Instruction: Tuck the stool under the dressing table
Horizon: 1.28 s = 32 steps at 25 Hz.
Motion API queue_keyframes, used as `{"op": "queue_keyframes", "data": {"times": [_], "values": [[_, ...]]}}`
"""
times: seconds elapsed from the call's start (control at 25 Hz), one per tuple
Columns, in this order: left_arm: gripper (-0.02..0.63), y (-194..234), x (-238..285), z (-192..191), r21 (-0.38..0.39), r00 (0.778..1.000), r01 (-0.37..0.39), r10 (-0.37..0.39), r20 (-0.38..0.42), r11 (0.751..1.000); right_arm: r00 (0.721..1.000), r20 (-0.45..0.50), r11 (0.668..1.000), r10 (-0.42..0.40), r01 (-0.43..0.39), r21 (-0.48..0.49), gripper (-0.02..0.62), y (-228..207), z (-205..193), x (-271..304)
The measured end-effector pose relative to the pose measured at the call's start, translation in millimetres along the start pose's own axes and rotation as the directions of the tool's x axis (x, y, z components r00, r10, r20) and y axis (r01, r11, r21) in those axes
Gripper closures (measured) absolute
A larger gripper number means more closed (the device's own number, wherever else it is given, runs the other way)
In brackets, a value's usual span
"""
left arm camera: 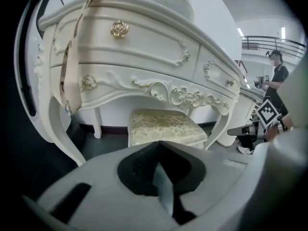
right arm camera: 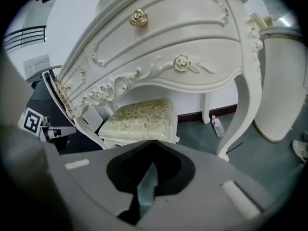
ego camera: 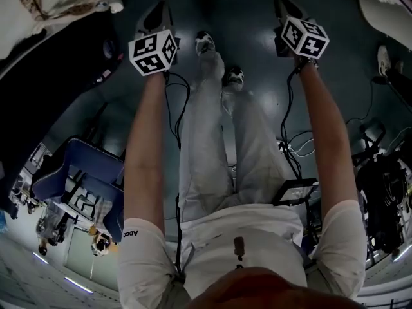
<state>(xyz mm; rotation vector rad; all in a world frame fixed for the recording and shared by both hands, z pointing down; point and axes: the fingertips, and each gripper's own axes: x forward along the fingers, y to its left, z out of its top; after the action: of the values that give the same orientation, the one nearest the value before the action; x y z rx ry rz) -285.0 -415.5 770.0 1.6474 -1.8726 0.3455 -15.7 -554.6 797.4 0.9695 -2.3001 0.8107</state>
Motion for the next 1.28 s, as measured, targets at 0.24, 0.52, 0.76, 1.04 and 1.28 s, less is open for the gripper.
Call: {"op": "queue_keyframes", "data": {"times": [0.24, 0.52, 0.76, 1.04, 1.28], "values": [[0.598, -30.4, -55.2, 11.8, -0.028, 1.0, 0.013, -0.013, 0.006, 1.0, 1.0, -0.01, 1.0, 0.019, -0.02, -0.017, 0.589, 18.3, 10.2, -58.6], [0.598, -74.7, -133.9, 70.6, -0.07, 0.993, 0.047, -0.039, 0.111, 0.996, 0.99, 0.11, 0.996, 0.089, -0.087, -0.021, 0.589, 44.9, 75.0, -154.6], [0.598, -117.3, -215.2, 151.4, -0.006, 0.971, 0.096, -0.092, 0.22, 0.995, 0.97, 0.213, 0.992, 0.116, -0.101, -0.079, 0.589, 63.7, 143.3, -251.3], [0.598, -153.9, -318.1, 225.9, 0.034, 0.938, 0.12, -0.124, 0.324, 0.992, 0.931, 0.339, 0.989, 0.138, -0.109, -0.102, 0.588, 79.5, 215.8, -367.3], [0.598, -181.8, -405.9, 281.0, 0.071, 0.91, 0.106, -0.126, 0.396, 0.992, 0.894, 0.405, 0.973, 0.191, -0.12, -0.195, 0.589, 105.8, 270.6, -466.3]]}}
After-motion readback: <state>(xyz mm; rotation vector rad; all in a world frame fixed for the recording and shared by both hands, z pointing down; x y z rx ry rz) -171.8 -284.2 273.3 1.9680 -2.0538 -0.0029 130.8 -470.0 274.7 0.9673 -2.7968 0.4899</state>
